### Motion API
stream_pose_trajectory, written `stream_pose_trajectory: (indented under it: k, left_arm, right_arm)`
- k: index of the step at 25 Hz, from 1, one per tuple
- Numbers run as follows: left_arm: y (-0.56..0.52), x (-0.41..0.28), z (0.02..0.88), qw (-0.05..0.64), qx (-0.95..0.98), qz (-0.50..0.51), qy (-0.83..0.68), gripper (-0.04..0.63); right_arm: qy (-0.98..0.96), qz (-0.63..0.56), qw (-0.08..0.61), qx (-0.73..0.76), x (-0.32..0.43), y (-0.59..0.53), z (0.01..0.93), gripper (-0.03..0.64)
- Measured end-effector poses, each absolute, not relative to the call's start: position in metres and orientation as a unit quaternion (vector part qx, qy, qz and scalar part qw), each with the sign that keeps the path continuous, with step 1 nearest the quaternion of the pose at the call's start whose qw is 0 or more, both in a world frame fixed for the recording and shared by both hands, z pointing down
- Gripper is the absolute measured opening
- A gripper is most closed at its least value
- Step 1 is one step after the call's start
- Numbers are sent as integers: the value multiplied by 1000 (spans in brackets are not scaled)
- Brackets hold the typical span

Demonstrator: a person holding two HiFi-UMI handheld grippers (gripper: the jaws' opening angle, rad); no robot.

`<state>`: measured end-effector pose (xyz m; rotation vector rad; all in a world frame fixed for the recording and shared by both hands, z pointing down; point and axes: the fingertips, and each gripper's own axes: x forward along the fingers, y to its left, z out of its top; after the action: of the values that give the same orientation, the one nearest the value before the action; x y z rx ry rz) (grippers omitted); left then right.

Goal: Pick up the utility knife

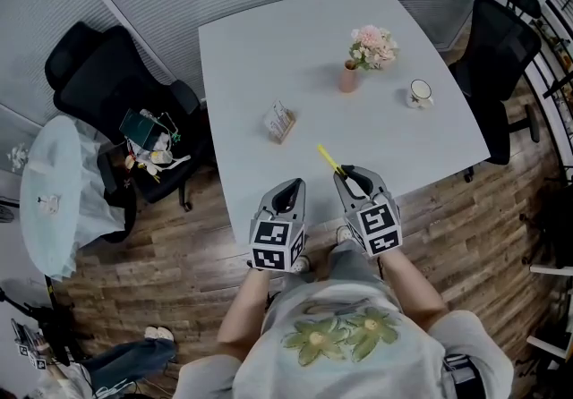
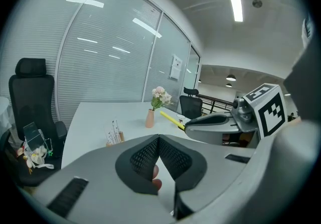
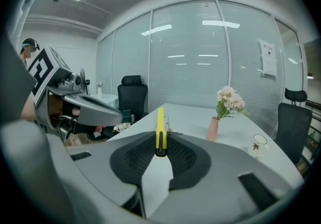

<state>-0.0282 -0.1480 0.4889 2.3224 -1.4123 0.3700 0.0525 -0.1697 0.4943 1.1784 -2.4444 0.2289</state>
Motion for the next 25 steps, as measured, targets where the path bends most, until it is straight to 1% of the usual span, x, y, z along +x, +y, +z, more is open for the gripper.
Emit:
stream_pose_trajectory:
  k: [8, 25]
  left_arm:
    - [-141, -16, 480, 181, 840, 135, -494, 2]
    - [-132, 1, 458, 162, 850, 122, -486, 2]
  right_arm:
    - [-880, 47, 174, 441, 60, -161, 459, 71]
    - [-883, 25, 155, 441, 66, -145, 437, 69]
